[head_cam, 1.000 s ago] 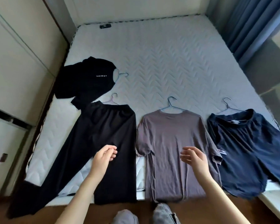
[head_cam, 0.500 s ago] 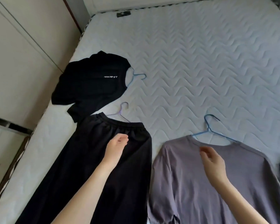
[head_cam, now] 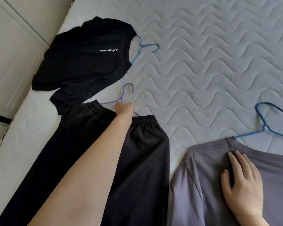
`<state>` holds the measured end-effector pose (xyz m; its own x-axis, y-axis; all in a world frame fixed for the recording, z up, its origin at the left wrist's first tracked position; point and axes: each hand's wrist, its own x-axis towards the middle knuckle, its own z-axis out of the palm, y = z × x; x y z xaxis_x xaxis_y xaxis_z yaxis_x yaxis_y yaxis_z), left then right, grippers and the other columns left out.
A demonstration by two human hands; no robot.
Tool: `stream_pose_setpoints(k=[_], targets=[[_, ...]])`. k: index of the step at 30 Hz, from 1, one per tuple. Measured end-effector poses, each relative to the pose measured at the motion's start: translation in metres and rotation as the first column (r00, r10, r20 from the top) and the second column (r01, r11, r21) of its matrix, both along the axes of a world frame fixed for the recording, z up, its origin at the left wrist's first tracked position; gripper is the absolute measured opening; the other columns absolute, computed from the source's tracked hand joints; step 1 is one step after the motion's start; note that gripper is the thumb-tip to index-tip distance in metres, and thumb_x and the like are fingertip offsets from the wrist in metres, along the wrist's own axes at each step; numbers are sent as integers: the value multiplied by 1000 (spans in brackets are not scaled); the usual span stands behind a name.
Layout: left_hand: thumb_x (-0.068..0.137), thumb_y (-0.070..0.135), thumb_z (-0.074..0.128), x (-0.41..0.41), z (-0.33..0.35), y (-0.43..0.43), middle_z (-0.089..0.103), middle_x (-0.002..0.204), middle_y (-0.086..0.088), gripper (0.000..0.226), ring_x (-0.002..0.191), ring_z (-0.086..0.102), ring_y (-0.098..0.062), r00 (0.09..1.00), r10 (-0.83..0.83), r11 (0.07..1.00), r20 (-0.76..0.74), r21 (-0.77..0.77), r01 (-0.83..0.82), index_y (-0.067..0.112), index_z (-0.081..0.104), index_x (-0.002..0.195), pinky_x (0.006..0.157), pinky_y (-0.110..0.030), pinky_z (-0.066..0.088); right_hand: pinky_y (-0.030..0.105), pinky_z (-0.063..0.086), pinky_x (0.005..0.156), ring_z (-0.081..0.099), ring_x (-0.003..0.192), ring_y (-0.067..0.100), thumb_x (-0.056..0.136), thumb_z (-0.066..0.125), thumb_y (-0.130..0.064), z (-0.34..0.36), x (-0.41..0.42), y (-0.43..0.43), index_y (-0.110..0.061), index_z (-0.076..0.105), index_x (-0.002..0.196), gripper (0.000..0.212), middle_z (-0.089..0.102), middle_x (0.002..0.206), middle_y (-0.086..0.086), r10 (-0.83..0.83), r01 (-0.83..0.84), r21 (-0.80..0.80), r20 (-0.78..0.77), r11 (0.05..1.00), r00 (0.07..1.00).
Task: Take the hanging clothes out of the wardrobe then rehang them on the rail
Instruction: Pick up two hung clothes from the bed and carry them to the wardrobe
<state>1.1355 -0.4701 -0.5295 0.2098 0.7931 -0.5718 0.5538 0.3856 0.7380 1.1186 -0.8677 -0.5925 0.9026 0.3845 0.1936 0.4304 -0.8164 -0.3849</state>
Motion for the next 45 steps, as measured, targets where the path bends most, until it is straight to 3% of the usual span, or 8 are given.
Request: stream_pose_setpoints(k=[3,5,12,15,19,29,36,45], targets=[[92,-7,35,5,6,6,49,46,-6,23,39,43,-15,946,263,951,189,-217,-221,9,52,91,36,-19,36,47,31,110,46,130,38,84,44,-23,1,-1,2,2,59,129,53,54,136,22,-6,6,11,22,1000,1000],[93,-6,32,-3,17,2,35,48,-2,29,26,28,-9,922,295,946,252,-211,-246,10,42,71,31,-14,24,46,31,110,46,130,39,83,44,-24,2,-1,3,1,59,128,54,54,136,22,-23,22,14,21,1000,1000],[96,4,29,-84,118,-35,26,57,2,31,41,22,-8,887,213,977,410,-89,-193,14,38,68,38,-21,21,44,33,104,48,121,38,84,41,-33,36,8,6,-4,57,127,54,55,131,19,-33,-13,-154,-292,988,956],[100,8,32,-140,190,-53,28,56,2,28,39,25,-6,892,182,982,414,-34,-185,10,48,77,38,-20,20,36,40,90,56,108,31,95,52,-18,113,14,10,-6,60,120,29,62,121,15,-33,114,103,-583,988,812],[103,9,34,-223,304,-81,32,46,7,27,34,26,-4,906,159,978,393,62,-199,8,49,80,35,-18,20,37,54,79,65,97,30,100,43,-17,239,-16,9,-17,65,102,23,69,104,15,147,436,454,-805,777,575],[104,16,37,-472,522,-216,32,41,13,30,32,22,-3,933,147,935,329,263,-239,10,56,81,34,-17,15,41,57,80,70,86,32,102,38,-17,486,-192,-60,-5,68,101,32,74,88,15,498,321,658,-738,681,456],[103,16,42,-635,499,-354,26,52,10,26,39,20,-3,938,188,908,293,312,-279,5,62,89,43,-22,10,41,55,79,70,84,31,102,40,-15,486,-320,-138,-3,68,100,31,73,91,20,506,255,625,-762,737,404],[102,20,42,-768,511,-431,30,61,-3,23,53,28,-17,983,-166,899,78,422,119,28,63,101,53,-27,25,29,57,66,70,72,23,98,42,-9,457,-474,-244,-2,67,93,27,71,85,20,287,499,491,-856,714,431]])
